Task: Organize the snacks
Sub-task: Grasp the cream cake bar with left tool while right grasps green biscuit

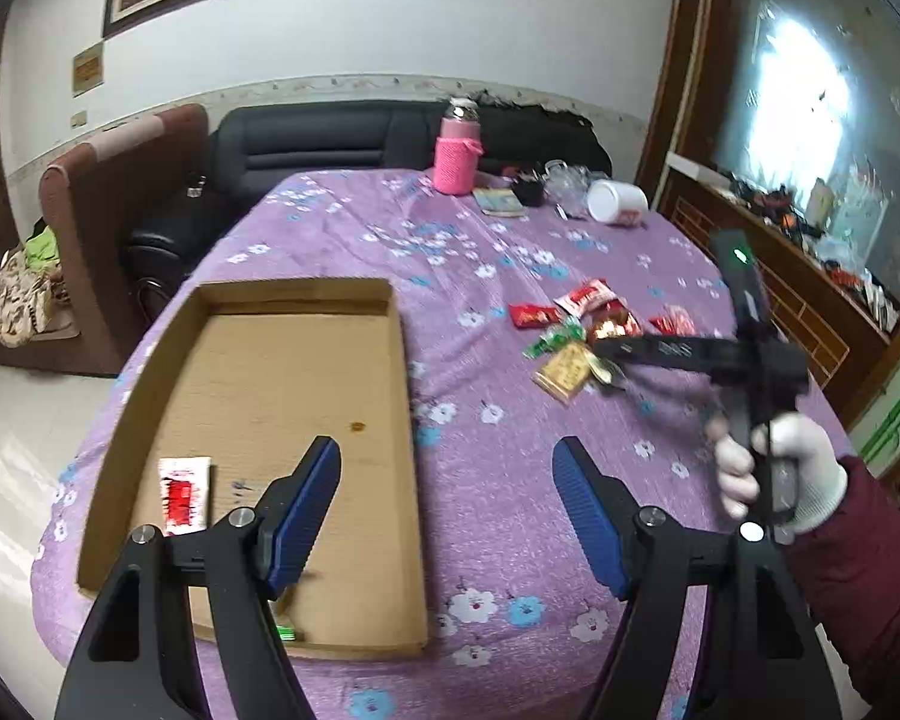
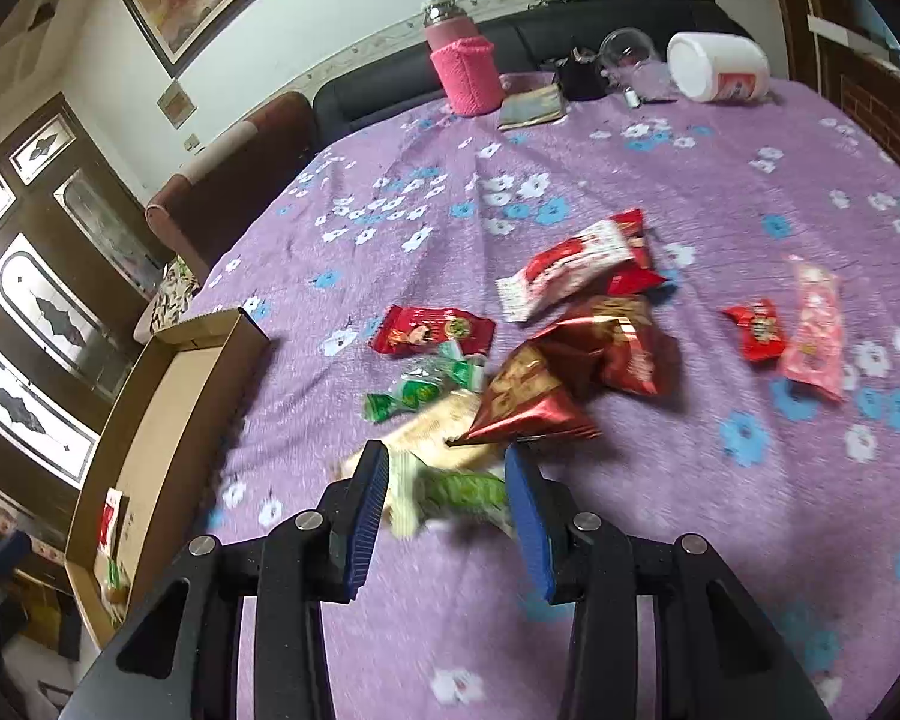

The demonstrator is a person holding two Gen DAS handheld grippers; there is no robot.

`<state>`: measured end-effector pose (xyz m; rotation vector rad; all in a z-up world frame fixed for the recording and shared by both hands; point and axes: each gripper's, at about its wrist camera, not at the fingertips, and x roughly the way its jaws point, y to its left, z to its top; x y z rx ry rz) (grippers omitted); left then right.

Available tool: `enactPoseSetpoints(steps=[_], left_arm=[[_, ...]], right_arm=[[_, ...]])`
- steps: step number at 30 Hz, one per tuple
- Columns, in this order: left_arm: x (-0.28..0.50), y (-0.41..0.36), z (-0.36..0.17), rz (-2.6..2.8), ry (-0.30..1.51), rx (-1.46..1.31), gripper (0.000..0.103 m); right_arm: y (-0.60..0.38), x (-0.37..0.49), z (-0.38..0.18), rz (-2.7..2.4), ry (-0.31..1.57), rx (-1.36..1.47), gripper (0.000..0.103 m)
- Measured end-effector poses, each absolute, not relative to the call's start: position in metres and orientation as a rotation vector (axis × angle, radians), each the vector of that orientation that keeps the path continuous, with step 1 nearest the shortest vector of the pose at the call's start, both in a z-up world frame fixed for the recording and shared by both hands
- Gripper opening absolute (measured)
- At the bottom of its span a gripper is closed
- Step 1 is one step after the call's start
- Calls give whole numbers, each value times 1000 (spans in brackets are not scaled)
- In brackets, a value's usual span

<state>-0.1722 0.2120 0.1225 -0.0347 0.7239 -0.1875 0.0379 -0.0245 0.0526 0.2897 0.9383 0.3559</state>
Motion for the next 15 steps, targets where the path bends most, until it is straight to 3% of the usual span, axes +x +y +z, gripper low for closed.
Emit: enactPoseSetpoints(steps=[6, 8, 15], left_arm=[[-154, 184, 117, -254, 763, 11, 73], [-145, 174, 117, -277, 774, 27, 73], [-102, 115, 104, -383, 813, 161, 73]], right_arm=[[0, 39, 38, 341, 974, 120, 46], [-1, 32, 39, 331, 972, 78, 33], [-35, 4, 40, 247, 958, 11, 33]])
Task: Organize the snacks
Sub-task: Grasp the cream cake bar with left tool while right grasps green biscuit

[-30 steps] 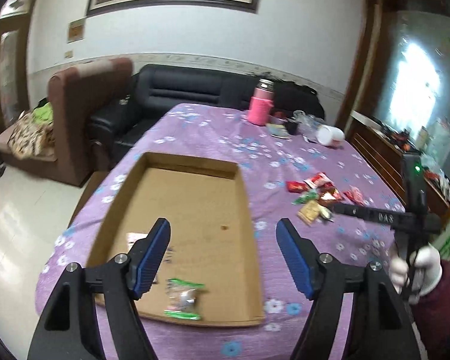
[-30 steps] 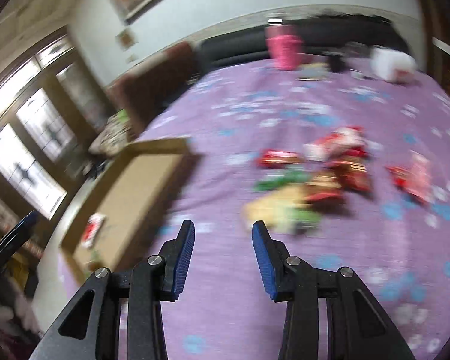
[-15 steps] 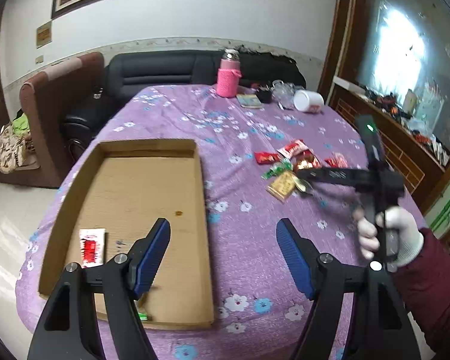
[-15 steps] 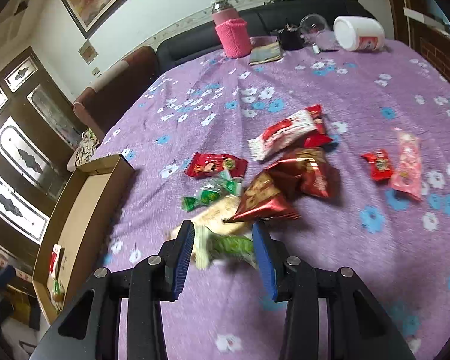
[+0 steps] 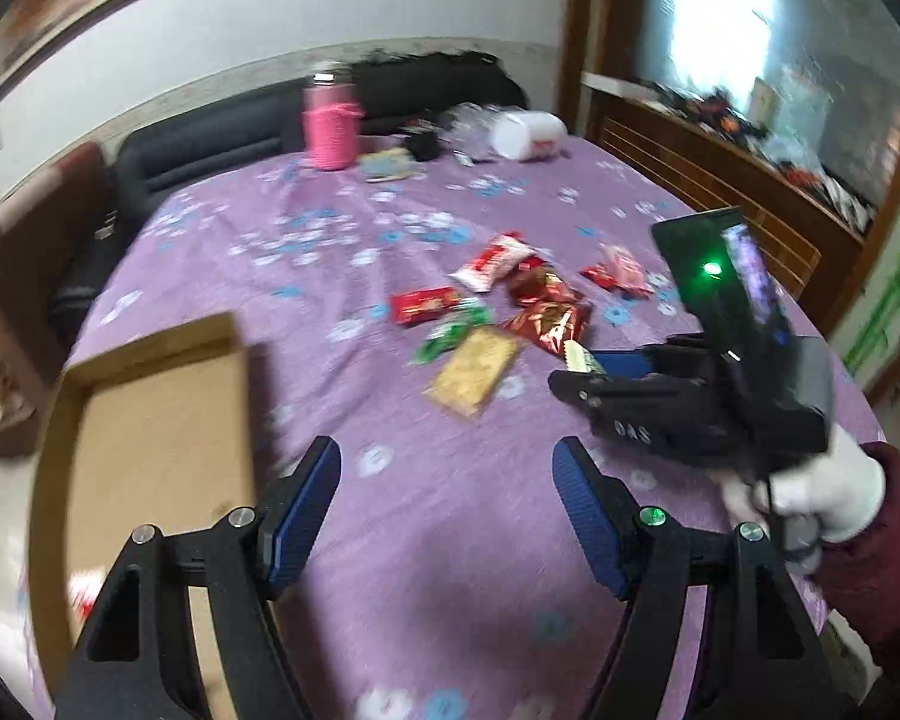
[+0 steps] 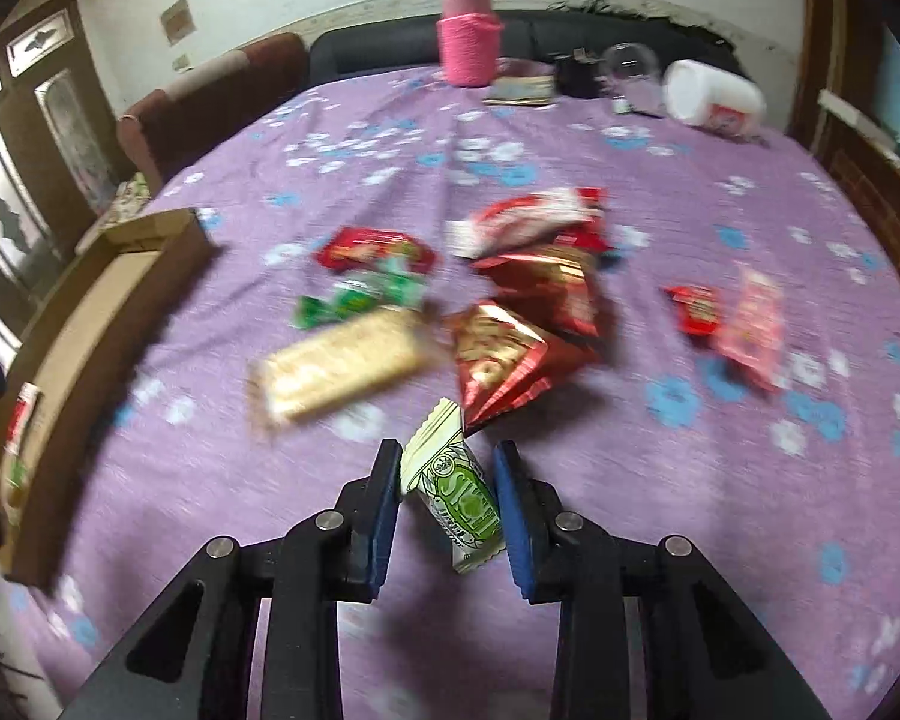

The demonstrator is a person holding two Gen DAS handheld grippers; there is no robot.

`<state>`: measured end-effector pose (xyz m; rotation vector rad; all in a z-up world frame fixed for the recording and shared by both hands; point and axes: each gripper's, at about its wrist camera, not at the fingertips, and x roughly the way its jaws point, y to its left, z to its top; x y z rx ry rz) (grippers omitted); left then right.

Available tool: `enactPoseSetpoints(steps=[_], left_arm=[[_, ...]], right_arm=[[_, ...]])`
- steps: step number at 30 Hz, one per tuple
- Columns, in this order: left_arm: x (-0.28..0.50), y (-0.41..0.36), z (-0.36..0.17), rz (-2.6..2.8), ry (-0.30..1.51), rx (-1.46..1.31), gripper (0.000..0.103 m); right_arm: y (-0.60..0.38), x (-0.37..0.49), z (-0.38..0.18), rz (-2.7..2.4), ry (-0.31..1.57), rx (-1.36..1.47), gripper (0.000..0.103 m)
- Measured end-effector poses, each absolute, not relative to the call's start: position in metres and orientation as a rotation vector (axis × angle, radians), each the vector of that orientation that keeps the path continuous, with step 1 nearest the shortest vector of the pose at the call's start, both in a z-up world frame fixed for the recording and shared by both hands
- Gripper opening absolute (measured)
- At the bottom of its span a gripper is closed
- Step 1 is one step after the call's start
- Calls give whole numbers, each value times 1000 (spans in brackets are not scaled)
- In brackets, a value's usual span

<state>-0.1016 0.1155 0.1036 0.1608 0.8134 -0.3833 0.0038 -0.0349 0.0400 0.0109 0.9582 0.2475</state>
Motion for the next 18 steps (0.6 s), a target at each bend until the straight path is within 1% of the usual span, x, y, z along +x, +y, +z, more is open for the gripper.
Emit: enactPoseSetpoints(steps=[2, 8, 11, 14, 15, 16, 17, 18], left_arm=[[-80, 96, 92, -411, 849, 181, 72], [-19, 57, 57, -412, 932, 288, 72], [2, 47, 44, -409, 954, 344, 72], [5, 38, 31, -397, 969, 422, 71], [3, 37, 30, -405, 954, 422, 63], [2, 37, 29, -418, 959, 416, 45], [1, 38, 29, -424, 971, 396, 33], [1, 39, 29, -418, 980, 394, 32]], right_arm=[[-53, -1, 39, 231, 945, 33, 33], [-89, 0, 34, 272, 916, 218, 33], [-95, -1, 35, 283, 919, 263, 33], [-97, 0, 34, 278, 923, 286, 33], [-97, 0, 34, 277, 924, 291, 33], [-97, -1, 34, 276, 926, 294, 33], [-97, -1, 34, 276, 926, 293, 33], [-96, -1, 34, 275, 927, 290, 33]])
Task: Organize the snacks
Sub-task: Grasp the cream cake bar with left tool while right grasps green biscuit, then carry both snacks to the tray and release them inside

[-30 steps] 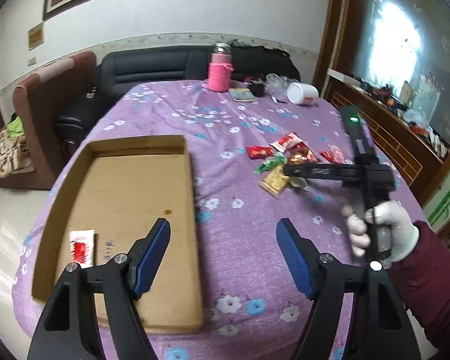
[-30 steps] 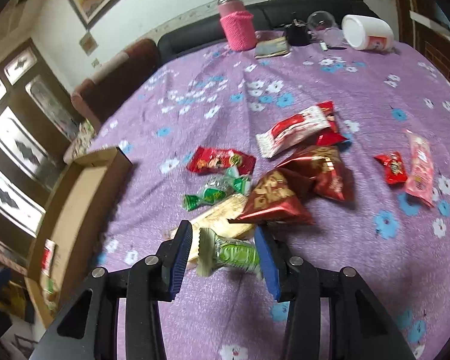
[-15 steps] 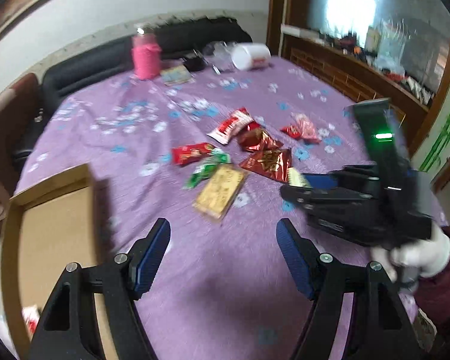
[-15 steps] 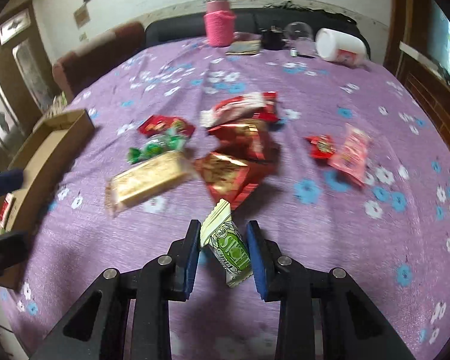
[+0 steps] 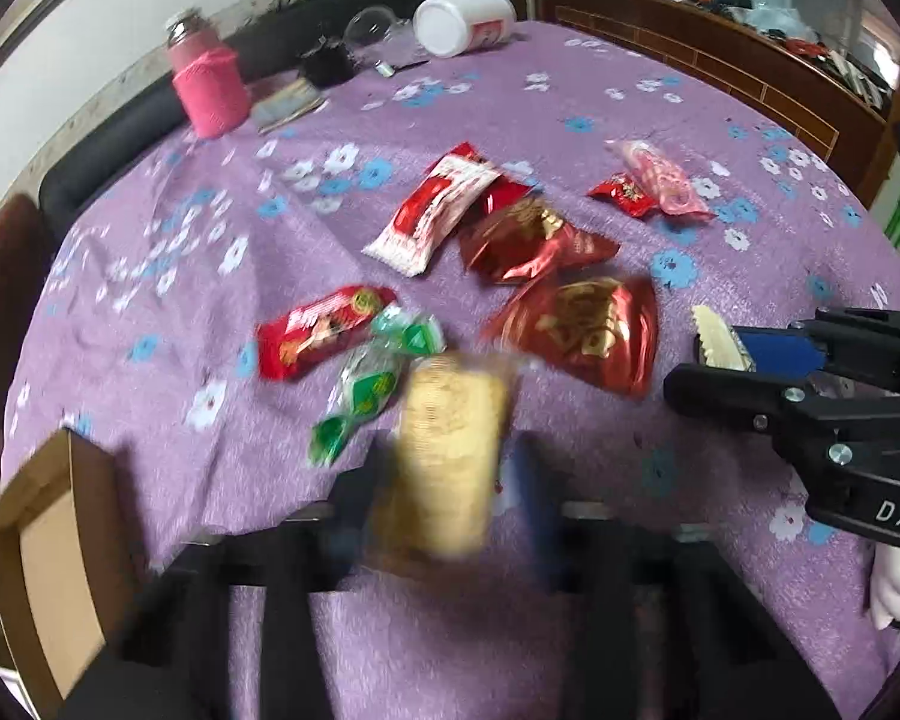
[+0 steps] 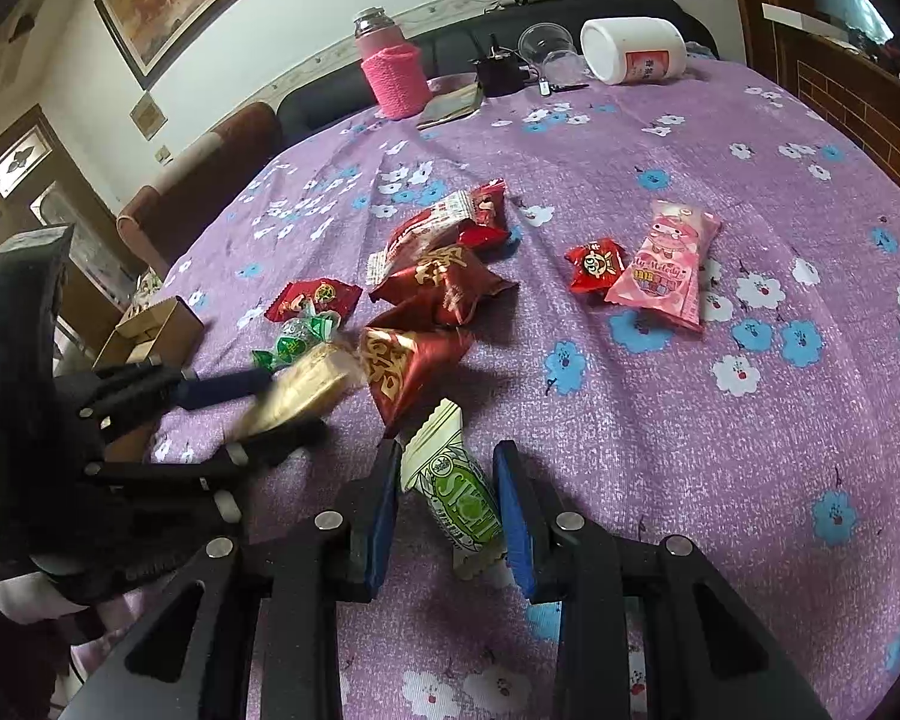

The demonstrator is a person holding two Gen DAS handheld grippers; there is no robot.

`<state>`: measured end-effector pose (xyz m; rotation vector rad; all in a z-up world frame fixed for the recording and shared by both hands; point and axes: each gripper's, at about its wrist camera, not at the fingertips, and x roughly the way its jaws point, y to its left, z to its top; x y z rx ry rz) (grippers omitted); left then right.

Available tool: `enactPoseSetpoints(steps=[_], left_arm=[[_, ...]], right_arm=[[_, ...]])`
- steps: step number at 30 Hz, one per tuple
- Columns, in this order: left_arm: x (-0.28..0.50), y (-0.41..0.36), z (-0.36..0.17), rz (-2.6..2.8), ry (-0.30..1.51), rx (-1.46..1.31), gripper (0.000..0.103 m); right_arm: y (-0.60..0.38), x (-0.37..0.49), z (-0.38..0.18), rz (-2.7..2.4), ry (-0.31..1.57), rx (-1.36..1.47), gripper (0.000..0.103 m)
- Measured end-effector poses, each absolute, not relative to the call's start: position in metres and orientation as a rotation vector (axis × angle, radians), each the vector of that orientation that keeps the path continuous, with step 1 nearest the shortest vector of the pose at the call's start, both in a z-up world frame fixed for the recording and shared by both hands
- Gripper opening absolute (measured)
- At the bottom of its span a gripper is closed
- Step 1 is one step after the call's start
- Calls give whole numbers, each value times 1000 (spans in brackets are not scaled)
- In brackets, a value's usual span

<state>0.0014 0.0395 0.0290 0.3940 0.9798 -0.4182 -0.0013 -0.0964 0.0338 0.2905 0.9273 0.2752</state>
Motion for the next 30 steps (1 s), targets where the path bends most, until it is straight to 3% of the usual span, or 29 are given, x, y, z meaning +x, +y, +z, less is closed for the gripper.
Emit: enactPoseSetpoints(steps=[8, 12, 14, 16, 22, 30], left_arm=[[-33, 61, 31, -410, 1014, 318, 32], [-35, 64, 30, -395, 1006, 263, 39], [-34, 64, 29, -386, 996, 234, 39], [-37, 64, 29, -377, 971, 218, 32], [-56, 87, 36, -398, 961, 34, 32], [-103, 159, 87, -381, 816, -186, 33]], right_arm=[[-91, -1, 34, 278, 928, 258, 35], [-88, -1, 34, 273, 922, 234, 35], [-89, 0, 34, 276, 920, 232, 35], [-89, 0, 34, 277, 919, 233, 33], [-87, -4, 34, 264, 900, 215, 31], [-104, -22, 43, 228, 866, 319, 23]])
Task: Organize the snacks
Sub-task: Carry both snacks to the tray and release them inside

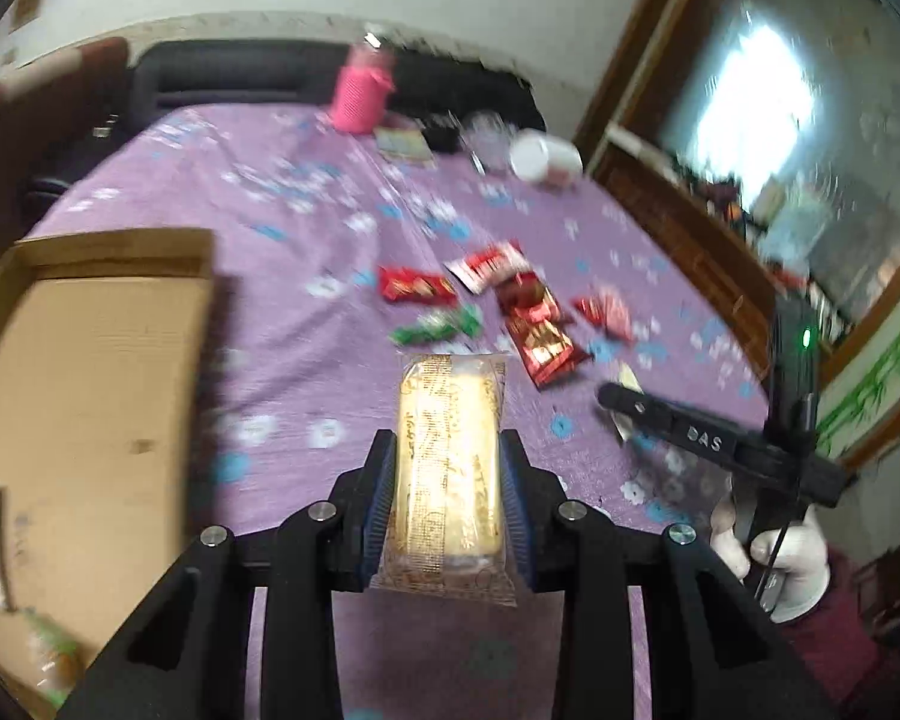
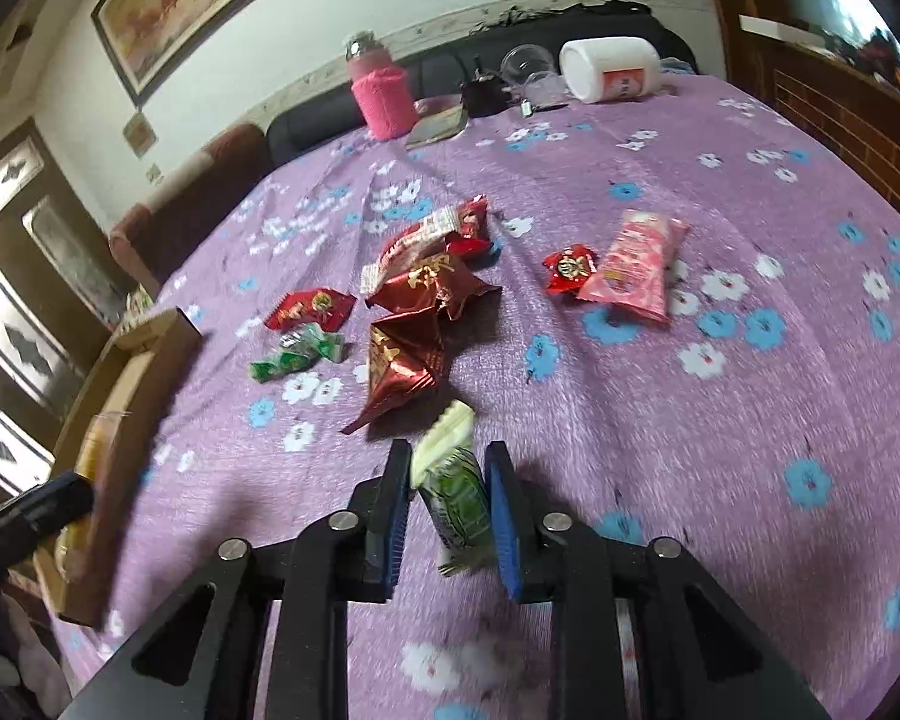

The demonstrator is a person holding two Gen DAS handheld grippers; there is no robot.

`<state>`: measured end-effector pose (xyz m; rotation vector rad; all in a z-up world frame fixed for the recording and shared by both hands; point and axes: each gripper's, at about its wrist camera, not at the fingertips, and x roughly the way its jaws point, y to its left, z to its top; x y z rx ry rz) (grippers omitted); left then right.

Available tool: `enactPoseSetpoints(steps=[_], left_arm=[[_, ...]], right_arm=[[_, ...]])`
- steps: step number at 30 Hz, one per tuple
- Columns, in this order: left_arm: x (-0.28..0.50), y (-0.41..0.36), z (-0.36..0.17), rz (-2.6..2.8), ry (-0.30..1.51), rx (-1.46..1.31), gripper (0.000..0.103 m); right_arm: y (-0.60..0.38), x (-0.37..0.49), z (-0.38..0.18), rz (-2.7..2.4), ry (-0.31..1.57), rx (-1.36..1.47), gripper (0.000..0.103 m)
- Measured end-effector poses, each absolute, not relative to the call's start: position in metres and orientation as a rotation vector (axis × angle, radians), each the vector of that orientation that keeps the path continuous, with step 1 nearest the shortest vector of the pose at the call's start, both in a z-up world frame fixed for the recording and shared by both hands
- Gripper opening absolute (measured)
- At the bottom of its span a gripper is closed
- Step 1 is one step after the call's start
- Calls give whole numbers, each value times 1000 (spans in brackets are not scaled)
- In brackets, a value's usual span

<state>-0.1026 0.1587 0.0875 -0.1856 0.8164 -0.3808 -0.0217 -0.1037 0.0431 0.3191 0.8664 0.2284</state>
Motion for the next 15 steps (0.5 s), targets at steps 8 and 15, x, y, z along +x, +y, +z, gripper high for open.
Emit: enactPoseSetpoints(steps=[8, 15], left_arm=[[-143, 265, 106, -207, 712, -326, 33], [-173, 332, 102, -32, 680, -329, 33]], right_arm=[[-91, -51, 60, 321, 852, 389, 21], [-48, -51, 96, 470, 841, 399, 22]])
